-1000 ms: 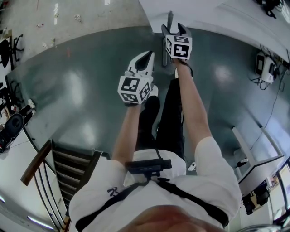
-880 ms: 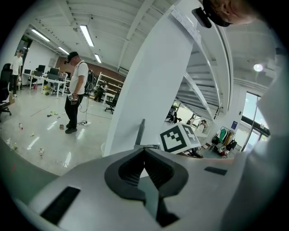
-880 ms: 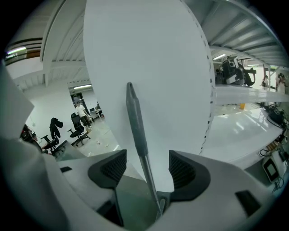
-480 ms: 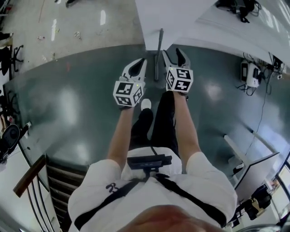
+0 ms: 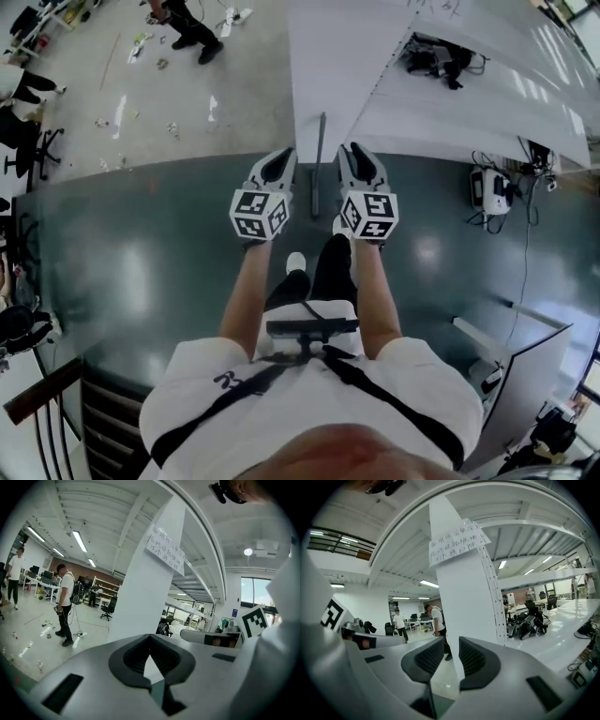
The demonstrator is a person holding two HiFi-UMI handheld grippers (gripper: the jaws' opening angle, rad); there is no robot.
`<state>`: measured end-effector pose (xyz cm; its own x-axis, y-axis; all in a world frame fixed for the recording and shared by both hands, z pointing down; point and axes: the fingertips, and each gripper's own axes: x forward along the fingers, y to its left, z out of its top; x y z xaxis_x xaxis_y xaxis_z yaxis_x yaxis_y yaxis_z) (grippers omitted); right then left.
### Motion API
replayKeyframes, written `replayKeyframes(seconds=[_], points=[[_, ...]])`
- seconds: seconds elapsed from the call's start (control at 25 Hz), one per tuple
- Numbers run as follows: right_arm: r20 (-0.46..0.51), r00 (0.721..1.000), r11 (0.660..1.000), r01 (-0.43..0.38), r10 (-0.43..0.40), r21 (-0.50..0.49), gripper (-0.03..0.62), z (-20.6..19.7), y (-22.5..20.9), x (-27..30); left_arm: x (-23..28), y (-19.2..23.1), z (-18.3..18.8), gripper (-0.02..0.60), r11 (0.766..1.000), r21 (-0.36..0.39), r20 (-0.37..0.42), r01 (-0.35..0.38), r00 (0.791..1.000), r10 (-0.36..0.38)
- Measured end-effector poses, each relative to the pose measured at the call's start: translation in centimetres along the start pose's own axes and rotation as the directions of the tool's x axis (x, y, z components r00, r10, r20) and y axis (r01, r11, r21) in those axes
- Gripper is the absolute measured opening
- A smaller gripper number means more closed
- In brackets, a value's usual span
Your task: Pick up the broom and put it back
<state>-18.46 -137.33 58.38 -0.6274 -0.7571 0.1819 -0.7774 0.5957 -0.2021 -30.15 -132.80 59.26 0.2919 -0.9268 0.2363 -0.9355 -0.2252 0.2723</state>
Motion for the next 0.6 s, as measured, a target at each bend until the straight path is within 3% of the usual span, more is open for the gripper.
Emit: replayKeyframes(seconds=[0.16, 0.44, 0.6], points=[[0.06, 0.998, 0.999, -0.034, 0.035, -0.012, 0.101, 4.5, 2.6, -3.1, -2.5, -1.6, 3.1, 0.011, 1.0, 0.008, 0.048, 0.003, 0.999, -0.003], [0.161, 0.985, 0.997, -0.054, 0.062, -0.048, 0.038, 9.7, 6.3, -6.9, -6.1, -4.8, 8.9, 0.011, 0.991, 0.137, 0.137, 0.012, 0.99, -0.031], [0.202, 0.978, 0.997, -0.045, 0.058, -0.069, 0.008, 11.9, 7.3, -8.1, -7.7, -6.0, 11.1, 0.011, 0.986, 0.169, 0.176, 0.006, 0.984, -0.037]])
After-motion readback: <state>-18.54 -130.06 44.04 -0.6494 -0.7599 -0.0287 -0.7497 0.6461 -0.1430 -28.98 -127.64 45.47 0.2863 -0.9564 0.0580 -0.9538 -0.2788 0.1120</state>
